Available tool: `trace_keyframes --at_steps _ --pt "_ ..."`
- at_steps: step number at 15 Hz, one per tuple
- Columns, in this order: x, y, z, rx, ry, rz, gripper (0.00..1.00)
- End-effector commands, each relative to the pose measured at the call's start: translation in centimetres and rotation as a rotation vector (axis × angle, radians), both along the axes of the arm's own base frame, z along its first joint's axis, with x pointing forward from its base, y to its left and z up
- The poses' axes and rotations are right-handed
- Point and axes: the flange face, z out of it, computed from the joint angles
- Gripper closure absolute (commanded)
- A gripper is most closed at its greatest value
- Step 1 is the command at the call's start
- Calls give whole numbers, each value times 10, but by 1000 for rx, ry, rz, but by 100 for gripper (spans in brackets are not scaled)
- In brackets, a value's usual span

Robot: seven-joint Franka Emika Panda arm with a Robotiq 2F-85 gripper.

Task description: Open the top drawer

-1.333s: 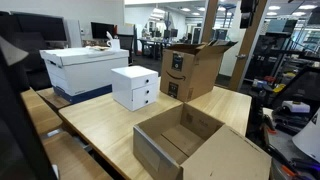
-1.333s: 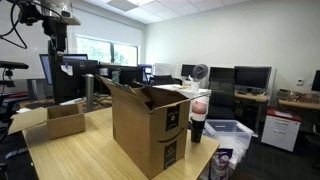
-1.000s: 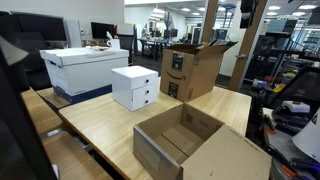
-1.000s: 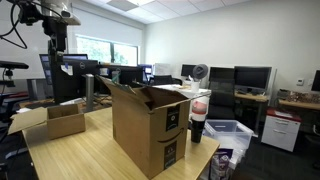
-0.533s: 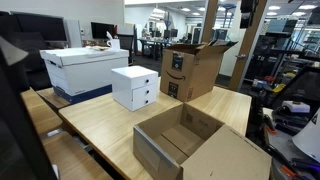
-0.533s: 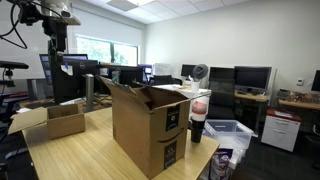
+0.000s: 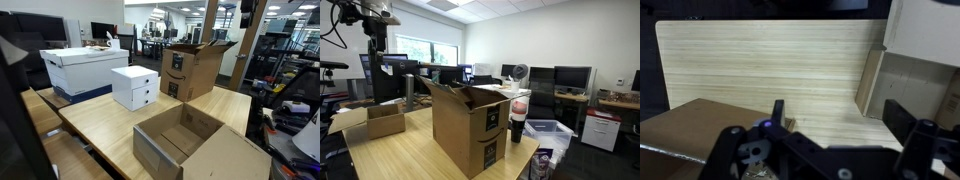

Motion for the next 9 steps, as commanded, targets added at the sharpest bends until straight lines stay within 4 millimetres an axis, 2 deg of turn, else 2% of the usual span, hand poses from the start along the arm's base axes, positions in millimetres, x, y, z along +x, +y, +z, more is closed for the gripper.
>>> trace_keyframes --at_steps 1,6,9 --pt "3 3 -1 -5 -8 -4 0" --pt "14 18 -7 0 -45 -2 0" --pt "26 30 -18 9 -44 31 0"
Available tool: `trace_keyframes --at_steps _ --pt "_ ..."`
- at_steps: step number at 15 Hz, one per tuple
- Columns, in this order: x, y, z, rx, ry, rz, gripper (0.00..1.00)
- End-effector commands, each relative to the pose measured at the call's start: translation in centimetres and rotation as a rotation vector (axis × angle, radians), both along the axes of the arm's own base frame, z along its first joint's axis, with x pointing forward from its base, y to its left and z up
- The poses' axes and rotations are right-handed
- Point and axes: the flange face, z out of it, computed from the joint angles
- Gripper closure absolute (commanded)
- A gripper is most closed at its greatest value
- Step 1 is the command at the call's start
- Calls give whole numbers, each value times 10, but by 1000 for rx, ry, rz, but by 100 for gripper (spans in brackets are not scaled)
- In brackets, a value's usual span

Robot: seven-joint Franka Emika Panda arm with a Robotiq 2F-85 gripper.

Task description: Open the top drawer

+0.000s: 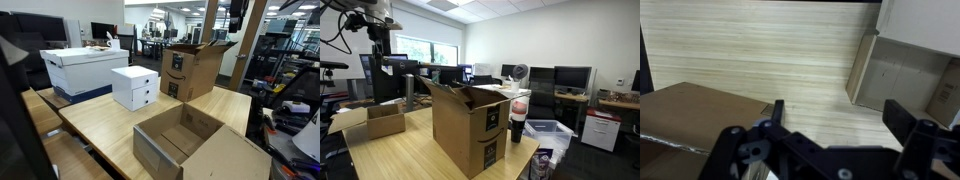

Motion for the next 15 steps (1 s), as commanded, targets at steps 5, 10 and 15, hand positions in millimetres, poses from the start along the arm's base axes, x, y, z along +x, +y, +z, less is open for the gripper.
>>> trace_keyframes --at_steps 5,10,15 --pt "57 46 -33 28 -13 4 0" --pt "105 79 -58 42 -18 -38 0" --pt "158 103 -91 40 -22 -104 0"
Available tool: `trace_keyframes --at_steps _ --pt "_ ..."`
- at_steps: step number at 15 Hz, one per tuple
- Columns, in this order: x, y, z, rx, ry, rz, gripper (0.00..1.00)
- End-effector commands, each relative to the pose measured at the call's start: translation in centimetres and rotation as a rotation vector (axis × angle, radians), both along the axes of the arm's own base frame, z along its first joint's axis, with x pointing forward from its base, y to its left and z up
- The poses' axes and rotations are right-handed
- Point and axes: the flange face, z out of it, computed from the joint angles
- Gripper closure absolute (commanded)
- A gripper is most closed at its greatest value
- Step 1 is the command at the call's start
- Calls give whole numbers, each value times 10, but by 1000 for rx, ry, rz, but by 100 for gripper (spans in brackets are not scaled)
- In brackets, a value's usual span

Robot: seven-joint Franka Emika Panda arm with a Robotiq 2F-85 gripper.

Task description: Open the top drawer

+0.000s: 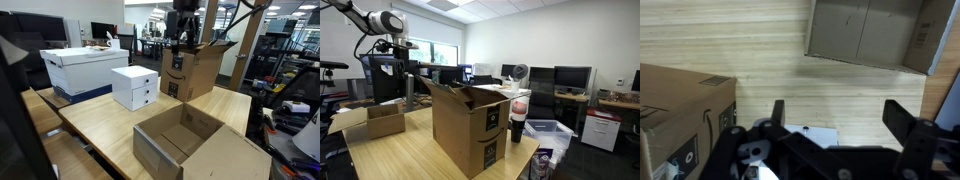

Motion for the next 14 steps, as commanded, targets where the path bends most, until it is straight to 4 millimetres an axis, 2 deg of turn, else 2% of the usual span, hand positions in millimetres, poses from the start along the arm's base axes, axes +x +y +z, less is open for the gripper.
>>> trace_keyframes --at_steps 1,4,8,9,10,14 --pt "42 17 -25 -17 4 -61 0" --pt "65 22 -42 -33 20 -91 0" --pt "102 19 -58 -50 29 -136 0" --pt "101 18 -52 -26 57 -121 0" --pt "93 17 -58 -29 30 -109 0" --pt "103 17 -56 -31 43 -118 0"
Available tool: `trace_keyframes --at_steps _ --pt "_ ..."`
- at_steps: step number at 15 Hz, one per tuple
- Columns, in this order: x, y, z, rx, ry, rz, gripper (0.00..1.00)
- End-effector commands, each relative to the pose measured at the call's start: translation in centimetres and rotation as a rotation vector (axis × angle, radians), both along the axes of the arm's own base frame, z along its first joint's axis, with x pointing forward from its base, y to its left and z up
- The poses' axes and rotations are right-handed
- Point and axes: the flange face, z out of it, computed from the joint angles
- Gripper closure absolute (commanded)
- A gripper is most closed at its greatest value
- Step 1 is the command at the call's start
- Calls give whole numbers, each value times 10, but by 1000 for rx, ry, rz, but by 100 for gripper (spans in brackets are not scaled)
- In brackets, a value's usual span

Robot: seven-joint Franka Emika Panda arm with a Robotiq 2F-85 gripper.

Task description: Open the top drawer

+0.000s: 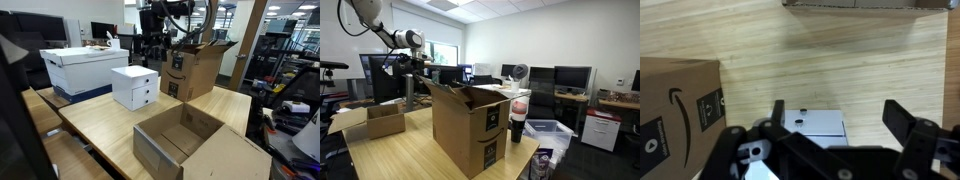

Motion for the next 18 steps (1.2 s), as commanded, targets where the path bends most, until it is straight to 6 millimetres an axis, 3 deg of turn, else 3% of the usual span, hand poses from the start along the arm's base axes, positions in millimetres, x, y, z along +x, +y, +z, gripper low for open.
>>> trace_keyframes --at_steps 1,5,11,18 --pt "0 1 2 0 0 1 0" --pt "7 -2 -10 11 -24 3 0" --pt "28 -28 -36 -3 -23 -40 0" --pt "38 -46 -62 9 -31 -10 0"
